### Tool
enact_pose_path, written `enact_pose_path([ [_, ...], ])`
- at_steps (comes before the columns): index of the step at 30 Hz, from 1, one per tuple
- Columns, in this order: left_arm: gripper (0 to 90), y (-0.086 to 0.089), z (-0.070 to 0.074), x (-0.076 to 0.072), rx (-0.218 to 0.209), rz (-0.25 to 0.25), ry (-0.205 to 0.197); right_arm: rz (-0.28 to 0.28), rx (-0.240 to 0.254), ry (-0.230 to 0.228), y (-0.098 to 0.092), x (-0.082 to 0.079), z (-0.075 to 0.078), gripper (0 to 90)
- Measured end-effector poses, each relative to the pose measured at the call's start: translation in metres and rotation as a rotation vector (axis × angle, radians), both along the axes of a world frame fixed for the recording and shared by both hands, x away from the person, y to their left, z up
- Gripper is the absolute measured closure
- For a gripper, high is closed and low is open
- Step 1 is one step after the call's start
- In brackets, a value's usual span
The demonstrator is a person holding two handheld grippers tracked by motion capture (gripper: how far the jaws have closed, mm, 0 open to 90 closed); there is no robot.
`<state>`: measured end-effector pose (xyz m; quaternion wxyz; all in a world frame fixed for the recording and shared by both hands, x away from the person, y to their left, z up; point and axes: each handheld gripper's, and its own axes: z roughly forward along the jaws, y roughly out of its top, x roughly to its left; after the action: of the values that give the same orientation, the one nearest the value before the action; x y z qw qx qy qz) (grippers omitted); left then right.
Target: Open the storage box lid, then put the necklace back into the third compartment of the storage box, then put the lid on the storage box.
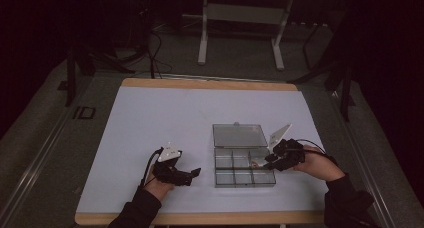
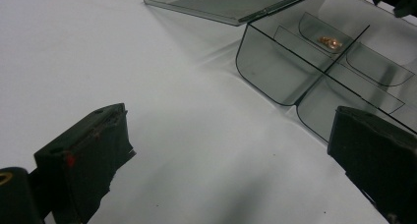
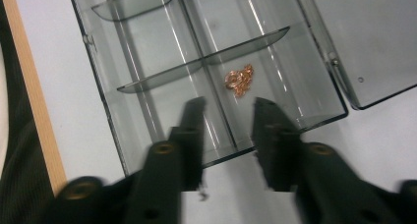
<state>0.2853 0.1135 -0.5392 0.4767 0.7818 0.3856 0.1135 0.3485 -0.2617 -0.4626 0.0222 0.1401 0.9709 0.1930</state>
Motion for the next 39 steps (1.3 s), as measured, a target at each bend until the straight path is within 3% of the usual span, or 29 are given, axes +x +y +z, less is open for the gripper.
enact_pose_path([
  [5,2.9,0.0,0.0,0.0,-0.001,0.002,0.0,-0.034,0.054,-0.029,-0.01,-0.003,0.002,53.1],
  [7,2.9,0.001,0.0,0.0,-0.002,0.002,-0.001,-0.037,0.065,-0.036,-0.011,-0.004,0.002,52.7],
  [8,2.9,0.001,0.0,0.0,-0.001,0.003,-0.001,-0.05,0.127,-0.06,-0.016,-0.007,0.004,48.7],
  [9,2.9,0.001,0.0,0.0,-0.003,0.004,0.0,-0.07,0.146,-0.066,-0.018,-0.008,0.005,48.1],
  [19,2.9,0.0,0.0,0.0,-0.01,0.001,0.004,-0.213,0.256,-0.138,-0.045,-0.021,0.005,39.8],
  [25,2.9,-0.001,0.001,0.0,-0.035,-0.007,0.014,-0.272,0.274,-0.169,-0.06,-0.033,-0.003,38.0],
  [30,2.9,-0.004,0.003,0.0,-0.021,-0.008,-0.008,-0.293,0.345,-0.197,-0.07,-0.038,-0.01,38.1],
  [35,2.9,-0.009,0.007,0.002,-0.006,-0.005,-0.021,-0.313,0.31,-0.209,-0.072,-0.036,-0.018,38.0],
  [39,2.9,-0.015,0.005,0.003,0.007,-0.012,-0.012,-0.329,0.333,-0.219,-0.073,-0.035,-0.018,38.2],
])
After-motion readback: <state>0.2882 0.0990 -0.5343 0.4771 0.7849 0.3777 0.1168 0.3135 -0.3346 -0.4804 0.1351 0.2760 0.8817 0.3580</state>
